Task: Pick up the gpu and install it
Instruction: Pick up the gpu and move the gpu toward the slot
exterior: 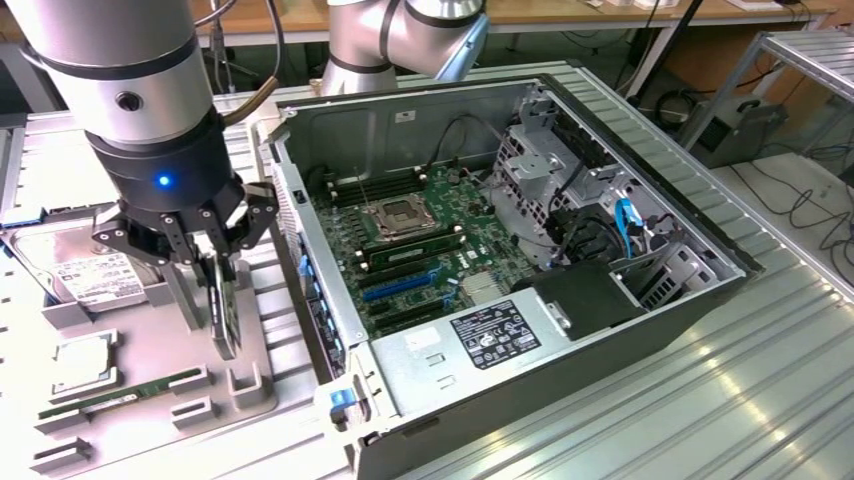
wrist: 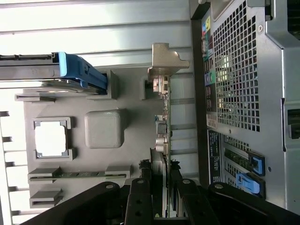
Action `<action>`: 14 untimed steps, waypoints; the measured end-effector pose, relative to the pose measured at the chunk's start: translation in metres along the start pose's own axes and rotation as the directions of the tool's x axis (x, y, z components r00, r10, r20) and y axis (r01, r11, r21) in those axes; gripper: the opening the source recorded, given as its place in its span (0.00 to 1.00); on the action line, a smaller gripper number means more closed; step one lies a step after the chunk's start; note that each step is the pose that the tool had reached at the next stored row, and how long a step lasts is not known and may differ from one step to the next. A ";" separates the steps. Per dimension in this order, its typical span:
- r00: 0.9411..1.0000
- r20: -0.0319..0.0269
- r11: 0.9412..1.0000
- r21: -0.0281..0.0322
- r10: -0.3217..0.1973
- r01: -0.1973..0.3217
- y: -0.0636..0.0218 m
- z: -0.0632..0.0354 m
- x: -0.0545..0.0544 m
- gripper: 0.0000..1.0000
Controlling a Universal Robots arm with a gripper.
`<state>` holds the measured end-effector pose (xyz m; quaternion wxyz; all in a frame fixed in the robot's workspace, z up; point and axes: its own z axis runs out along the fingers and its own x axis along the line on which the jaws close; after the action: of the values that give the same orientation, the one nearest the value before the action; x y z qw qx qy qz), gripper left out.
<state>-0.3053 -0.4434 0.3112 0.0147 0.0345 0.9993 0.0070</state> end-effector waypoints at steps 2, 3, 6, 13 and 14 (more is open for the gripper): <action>1.000 0.000 1.000 0.000 0.000 0.000 0.0000 -0.0005 0.000 0.26; 1.000 0.000 1.000 0.000 0.000 0.000 0.0000 -0.0007 0.000 0.26; 1.000 0.000 1.000 0.000 0.000 0.000 0.0000 -0.0015 0.000 0.26; 1.000 0.000 1.000 0.000 0.000 0.000 0.0000 -0.0030 0.000 0.26; 1.000 0.000 1.000 0.000 0.000 0.000 0.0000 -0.0032 0.000 0.26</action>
<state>-0.3053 -0.4434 0.3143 0.0147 0.0345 0.9993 0.0070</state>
